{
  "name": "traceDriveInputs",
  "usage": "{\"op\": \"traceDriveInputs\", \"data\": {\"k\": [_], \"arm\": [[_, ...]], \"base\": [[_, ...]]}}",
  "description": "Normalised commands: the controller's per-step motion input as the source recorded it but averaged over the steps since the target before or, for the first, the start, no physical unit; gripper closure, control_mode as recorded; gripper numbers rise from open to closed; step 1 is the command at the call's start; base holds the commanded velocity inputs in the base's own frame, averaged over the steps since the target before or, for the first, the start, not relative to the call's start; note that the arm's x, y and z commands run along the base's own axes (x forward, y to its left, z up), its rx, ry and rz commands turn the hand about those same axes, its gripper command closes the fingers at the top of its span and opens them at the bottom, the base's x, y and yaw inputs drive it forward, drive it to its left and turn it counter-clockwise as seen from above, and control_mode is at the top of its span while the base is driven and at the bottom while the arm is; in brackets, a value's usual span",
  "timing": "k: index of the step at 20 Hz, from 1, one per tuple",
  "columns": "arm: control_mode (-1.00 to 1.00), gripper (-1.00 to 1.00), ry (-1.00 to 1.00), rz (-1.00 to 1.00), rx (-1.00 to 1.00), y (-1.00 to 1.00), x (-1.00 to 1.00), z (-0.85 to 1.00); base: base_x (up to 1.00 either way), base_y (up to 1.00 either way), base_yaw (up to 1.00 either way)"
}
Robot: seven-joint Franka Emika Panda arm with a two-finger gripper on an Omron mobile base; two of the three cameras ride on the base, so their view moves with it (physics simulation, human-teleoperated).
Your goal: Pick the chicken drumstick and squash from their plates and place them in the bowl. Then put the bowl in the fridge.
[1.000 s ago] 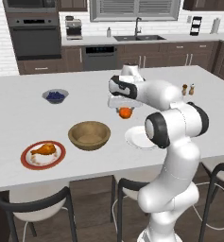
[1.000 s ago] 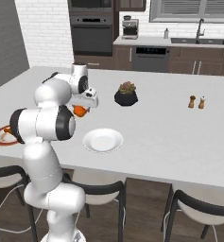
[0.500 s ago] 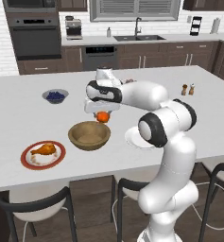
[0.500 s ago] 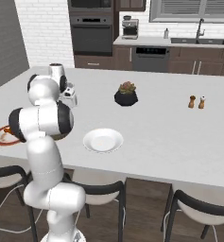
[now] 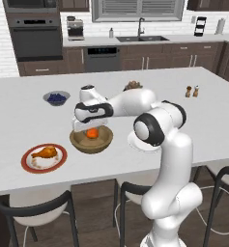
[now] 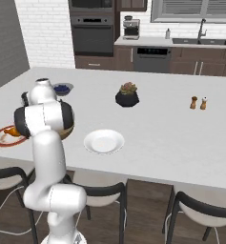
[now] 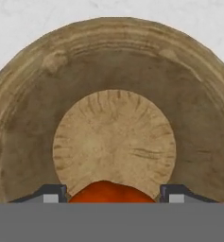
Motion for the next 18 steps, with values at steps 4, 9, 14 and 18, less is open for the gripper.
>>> {"op": "traceDriveInputs", "data": {"k": [4,9,14,18], "arm": [[-1.00,-1.00,-0.14,0.00,-0.14,0.00,0.09,-0.36],[-1.00,-1.00,0.00,0.00,0.00,0.00,0.00,0.12],[-1.00,-1.00,-0.02,-0.03,0.00,0.03,0.00,0.51],[-1.00,-1.00,-0.04,0.00,0.01,0.22,-0.11,0.70]], "base": [[0.00,0.00,0.00],[0.00,0.00,0.00],[0.00,0.00,0.00],[0.00,0.00,0.00]]}}
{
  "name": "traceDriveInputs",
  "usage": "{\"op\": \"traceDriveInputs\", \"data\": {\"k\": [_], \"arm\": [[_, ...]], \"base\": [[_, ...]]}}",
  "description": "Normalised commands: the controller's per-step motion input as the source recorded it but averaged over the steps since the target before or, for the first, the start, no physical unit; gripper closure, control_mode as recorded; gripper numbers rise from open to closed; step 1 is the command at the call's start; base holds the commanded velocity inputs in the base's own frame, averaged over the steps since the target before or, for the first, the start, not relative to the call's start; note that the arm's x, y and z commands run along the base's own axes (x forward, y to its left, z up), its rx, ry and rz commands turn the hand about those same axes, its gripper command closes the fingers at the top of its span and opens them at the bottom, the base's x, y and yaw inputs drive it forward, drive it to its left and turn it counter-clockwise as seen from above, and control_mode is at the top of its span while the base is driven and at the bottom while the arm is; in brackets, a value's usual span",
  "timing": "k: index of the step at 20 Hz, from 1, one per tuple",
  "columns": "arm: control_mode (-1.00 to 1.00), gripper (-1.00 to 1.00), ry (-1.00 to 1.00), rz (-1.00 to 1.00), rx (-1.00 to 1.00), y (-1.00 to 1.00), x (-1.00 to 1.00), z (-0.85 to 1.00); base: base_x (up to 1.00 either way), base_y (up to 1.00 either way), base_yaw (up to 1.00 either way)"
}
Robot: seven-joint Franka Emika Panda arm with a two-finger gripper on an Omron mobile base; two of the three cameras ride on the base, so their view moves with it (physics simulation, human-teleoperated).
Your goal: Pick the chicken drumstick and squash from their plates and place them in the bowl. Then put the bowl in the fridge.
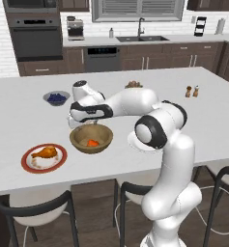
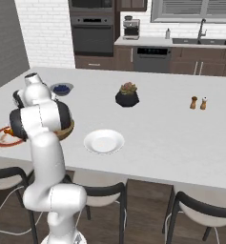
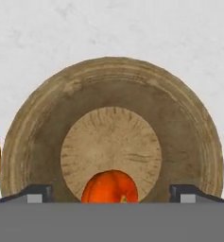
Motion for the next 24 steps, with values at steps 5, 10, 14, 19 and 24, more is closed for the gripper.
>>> {"op": "traceDriveInputs", "data": {"k": [5,10,14,19,24], "arm": [[-1.00,-1.00,-0.07,0.28,0.00,0.51,-0.91,0.76],[-1.00,-1.00,0.07,0.54,0.00,0.70,-0.59,0.35],[-1.00,-1.00,0.14,0.62,0.00,0.90,-0.31,-0.21],[-1.00,-1.00,0.03,0.61,0.00,0.82,-0.03,-0.49],[-1.00,-1.00,0.00,0.31,-0.08,0.56,0.24,-0.43]], "base": [[0.00,0.00,0.00],[0.00,0.00,0.00],[0.00,0.00,0.00],[0.00,0.00,0.00],[0.00,0.00,0.00]]}}
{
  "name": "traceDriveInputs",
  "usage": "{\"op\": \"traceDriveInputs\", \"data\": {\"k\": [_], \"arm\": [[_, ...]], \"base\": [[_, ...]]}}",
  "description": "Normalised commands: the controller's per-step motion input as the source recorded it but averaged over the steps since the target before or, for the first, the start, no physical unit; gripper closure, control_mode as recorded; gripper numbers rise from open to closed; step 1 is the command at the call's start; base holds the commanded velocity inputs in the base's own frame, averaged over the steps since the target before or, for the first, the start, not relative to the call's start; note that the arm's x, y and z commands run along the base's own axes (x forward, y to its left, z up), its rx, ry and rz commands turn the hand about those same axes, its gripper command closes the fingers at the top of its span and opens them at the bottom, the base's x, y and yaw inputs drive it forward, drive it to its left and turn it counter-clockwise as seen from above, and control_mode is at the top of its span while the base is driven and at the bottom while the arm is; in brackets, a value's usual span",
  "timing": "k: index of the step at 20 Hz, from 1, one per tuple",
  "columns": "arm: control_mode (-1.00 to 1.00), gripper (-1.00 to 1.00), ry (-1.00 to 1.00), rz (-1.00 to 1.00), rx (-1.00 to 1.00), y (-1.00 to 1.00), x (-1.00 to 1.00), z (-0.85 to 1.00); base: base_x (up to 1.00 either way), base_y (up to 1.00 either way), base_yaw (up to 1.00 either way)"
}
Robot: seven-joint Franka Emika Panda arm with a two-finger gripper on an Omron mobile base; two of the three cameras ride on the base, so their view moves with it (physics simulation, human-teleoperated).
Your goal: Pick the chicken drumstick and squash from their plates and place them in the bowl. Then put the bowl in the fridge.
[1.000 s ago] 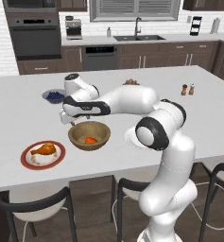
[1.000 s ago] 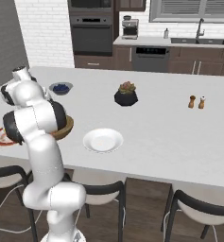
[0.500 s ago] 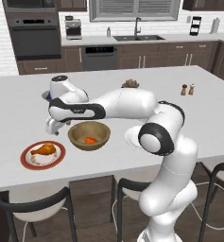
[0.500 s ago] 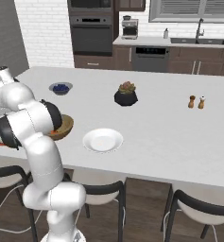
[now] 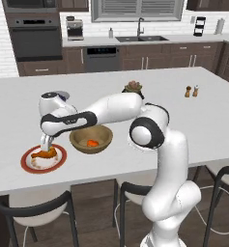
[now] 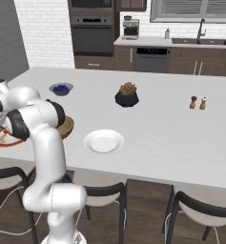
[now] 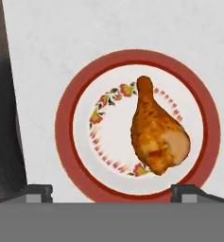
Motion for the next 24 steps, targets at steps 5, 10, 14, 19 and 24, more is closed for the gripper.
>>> {"op": "traceDriveInputs", "data": {"k": [5,10,14,19,24], "arm": [[-1.00,-1.00,0.11,0.07,-0.20,0.20,0.42,-0.38],[-1.00,-1.00,0.05,0.00,-0.15,0.19,0.55,-0.26],[-1.00,-1.00,0.10,0.00,-0.06,0.28,0.26,-0.20],[-1.00,-1.00,0.12,0.00,-0.10,0.09,-0.18,-0.53],[-1.00,1.00,0.06,0.00,-0.11,-0.03,-0.33,-0.49]], "base": [[0.00,0.00,0.00],[0.00,0.00,0.00],[0.00,0.00,0.00],[0.00,0.00,0.00],[0.00,0.00,0.00]]}}
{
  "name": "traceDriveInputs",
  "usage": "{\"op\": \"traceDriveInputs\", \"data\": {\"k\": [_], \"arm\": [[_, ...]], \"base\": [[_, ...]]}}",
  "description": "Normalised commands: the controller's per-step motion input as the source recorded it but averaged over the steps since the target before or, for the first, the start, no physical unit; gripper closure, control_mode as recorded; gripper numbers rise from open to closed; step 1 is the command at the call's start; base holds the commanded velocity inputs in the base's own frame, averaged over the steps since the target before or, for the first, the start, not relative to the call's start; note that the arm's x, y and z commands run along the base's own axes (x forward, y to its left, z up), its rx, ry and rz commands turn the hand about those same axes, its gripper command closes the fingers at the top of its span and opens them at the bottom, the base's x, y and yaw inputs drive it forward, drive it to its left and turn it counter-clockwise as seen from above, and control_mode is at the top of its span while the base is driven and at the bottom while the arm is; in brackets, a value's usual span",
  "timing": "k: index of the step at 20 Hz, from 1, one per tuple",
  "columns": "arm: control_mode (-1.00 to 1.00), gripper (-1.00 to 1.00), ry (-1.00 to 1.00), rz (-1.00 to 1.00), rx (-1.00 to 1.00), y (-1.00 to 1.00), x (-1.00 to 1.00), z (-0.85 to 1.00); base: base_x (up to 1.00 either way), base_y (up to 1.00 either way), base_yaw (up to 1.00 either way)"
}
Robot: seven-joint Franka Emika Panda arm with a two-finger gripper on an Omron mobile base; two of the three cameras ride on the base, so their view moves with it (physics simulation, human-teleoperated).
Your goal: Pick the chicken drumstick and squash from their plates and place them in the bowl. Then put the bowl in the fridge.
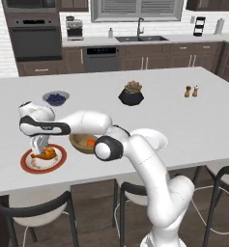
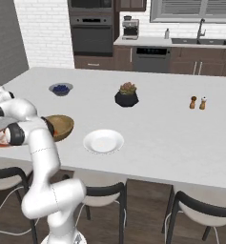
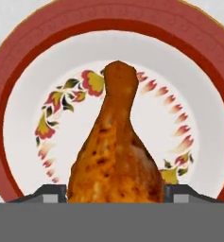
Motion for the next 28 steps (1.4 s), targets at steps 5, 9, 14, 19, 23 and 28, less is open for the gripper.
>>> {"op": "traceDriveInputs", "data": {"k": [5,9,14,19,23,28], "arm": [[-1.00,1.00,-0.34,0.00,-0.01,-0.49,-0.72,0.08],[-1.00,1.00,-0.57,0.00,0.00,-0.82,-0.74,0.47],[-1.00,1.00,-0.57,-0.05,0.01,-0.99,-0.27,0.59],[-1.00,1.00,-0.41,-0.07,0.04,-1.00,-0.03,0.18],[-1.00,1.00,-0.11,-0.18,0.21,-1.00,0.42,0.19],[-1.00,1.00,0.12,-0.19,0.37,-1.00,0.73,0.19]], "base": [[0.00,0.00,0.00],[0.00,0.00,0.00],[0.00,0.00,0.00],[0.00,0.00,0.00],[0.00,0.00,0.00],[0.00,0.00,0.00]]}}
